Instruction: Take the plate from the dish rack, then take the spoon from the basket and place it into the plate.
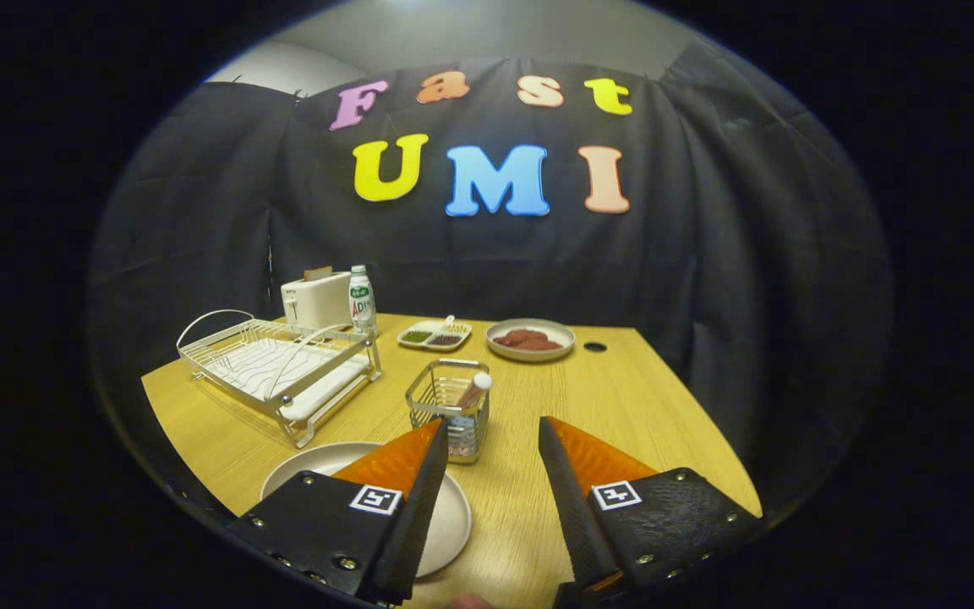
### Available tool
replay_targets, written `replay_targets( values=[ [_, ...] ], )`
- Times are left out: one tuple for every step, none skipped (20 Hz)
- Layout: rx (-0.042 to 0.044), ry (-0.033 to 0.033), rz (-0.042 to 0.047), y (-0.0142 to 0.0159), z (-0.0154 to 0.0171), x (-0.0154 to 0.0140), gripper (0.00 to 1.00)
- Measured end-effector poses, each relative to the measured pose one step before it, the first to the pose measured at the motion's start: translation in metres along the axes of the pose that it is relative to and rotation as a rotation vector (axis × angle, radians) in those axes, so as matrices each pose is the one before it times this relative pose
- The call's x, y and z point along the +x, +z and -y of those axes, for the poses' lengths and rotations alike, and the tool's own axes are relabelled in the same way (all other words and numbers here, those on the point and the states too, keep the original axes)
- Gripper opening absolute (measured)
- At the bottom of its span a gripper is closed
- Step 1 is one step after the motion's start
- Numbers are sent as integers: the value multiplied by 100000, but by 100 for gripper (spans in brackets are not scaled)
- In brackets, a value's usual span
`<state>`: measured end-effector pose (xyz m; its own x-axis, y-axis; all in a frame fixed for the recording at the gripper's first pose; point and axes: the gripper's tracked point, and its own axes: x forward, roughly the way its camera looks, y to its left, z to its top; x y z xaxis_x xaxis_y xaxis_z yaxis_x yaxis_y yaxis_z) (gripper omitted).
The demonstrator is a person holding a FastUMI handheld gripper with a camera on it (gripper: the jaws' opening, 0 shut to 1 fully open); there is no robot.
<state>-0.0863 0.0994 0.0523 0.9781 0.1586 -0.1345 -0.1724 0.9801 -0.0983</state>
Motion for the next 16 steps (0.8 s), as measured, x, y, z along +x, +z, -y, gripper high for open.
replay_targets(
  values=[
    [-2240,-500,2082,470,9,275,67],
    [-678,501,2281,406,-579,590,67],
    [214,175,2403,445,-121,734,67],
    [419,-402,1861,131,319,564,67],
    [686,-212,1829,269,108,853,67],
    [595,-775,1622,173,307,883,67],
    [357,-585,129,-77,134,842,67],
    [543,-338,474,-204,123,724,67],
    [778,117,95,-52,-88,729,67],
    [1049,382,123,-220,31,675,67],
    [986,665,-513,-357,-229,594,67],
    [728,434,-509,-310,40,450,67],
    [226,-220,39,-17,27,304,67],
    [466,-177,578,-119,-46,372,67],
    [839,624,-397,-215,-274,268,64],
    [1063,1020,-675,-537,-344,174,64]
  ],
)
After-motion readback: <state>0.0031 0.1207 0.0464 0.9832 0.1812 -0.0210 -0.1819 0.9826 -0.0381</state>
